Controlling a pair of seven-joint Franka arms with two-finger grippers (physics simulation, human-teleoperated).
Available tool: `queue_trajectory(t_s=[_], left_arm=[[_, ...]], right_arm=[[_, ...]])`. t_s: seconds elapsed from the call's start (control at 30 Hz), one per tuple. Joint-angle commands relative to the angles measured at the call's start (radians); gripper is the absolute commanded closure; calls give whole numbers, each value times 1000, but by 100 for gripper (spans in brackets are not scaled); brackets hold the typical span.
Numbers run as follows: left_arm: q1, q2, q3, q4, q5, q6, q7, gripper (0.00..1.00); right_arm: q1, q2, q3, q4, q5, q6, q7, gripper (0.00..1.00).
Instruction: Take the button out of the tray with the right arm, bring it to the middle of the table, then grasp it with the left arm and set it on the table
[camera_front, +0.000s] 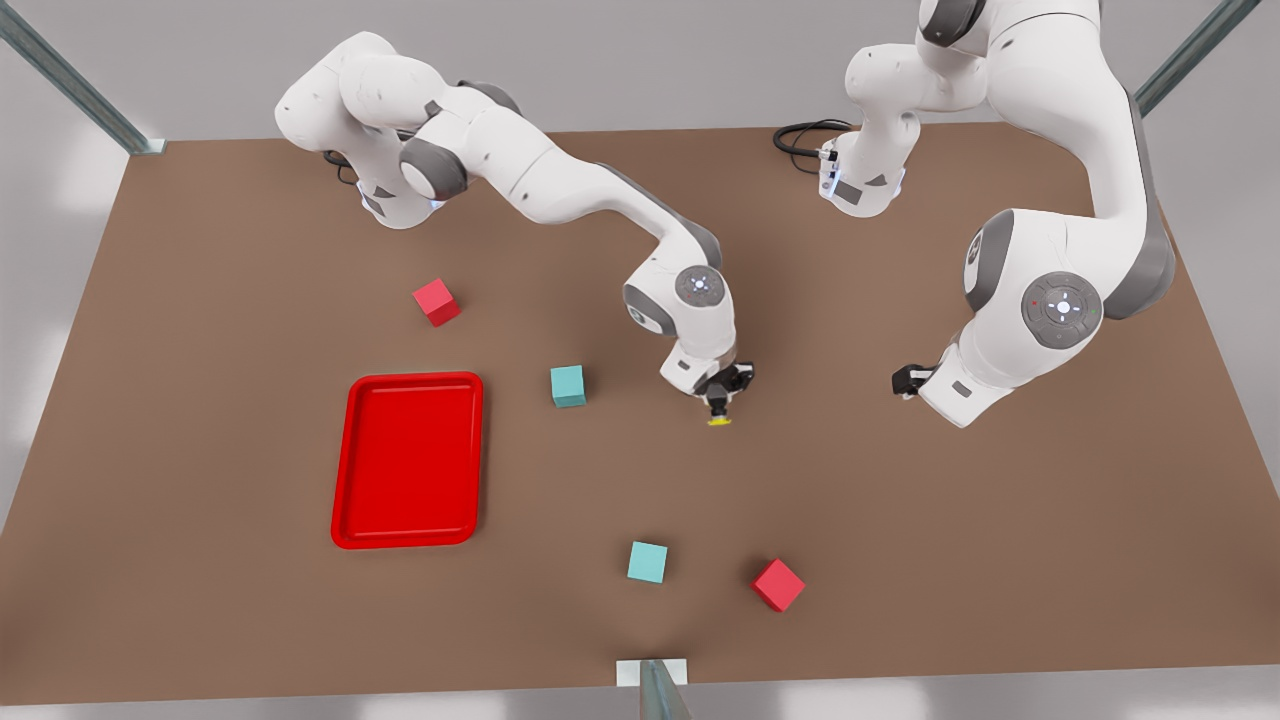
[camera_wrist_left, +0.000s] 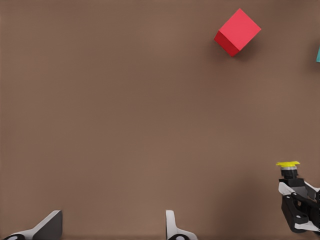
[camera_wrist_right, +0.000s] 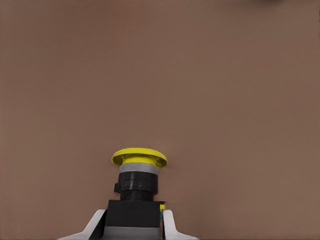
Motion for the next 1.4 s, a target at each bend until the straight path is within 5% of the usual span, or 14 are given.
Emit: queue_trajectory(t_s=[0.0, 0.13, 0.17, 0.2, 0.43, 0.53, 0.6, 0.67, 0.7, 0.83, 1.03, 1.37], left_arm=[[0, -1, 0, 0, 1, -1, 0, 0], [2, 6, 0, 1, 1, -1, 0, 0], [2, 7, 0, 1, 1, 1, 0, 0], [2, 7, 0, 1, 1, 1, 0, 0], [2, 7, 0, 1, 1, -1, 0, 0], [-64, 34, -2, 1, -57, -25, -238, 0], [-320, 167, -3, 55, -214, 54, -859, 0], [-460, 319, -2, 81, -205, 324, -1024, 0], [-482, 378, -2, 81, -153, 432, -1027, 0], [-463, 396, 6, -206, -19, 841, -1014, 0], [-400, 237, 3, -441, 35, 921, -827, 0], [-403, 280, -3, -491, 54, 1006, -525, 0]], right_arm=[[13, 5, -15, 1, 5, 70, 385, 56], [26, 19, -29, -1, 5, 73, 385, 50], [27, 19, -34, -2, 5, 73, 385, 38], [27, 19, -35, -2, 3, 78, 383, 0], [10, -108, -23, -36, 5, 52, 137, 0], [-203, -426, -23, -135, 6, -459, -367, 0], [-399, -710, -17, -433, -20, -508, -697, 0], [-663, -797, 264, -444, -170, -602, -740, 0], [-728, -807, 336, -465, -186, -616, -734, 0], [-737, -799, 334, -438, -212, -642, -734, 0], [-804, -797, 333, -401, -183, -642, -741, 0], [-820, -796, 334, -366, -189, -632, -743, 0]])
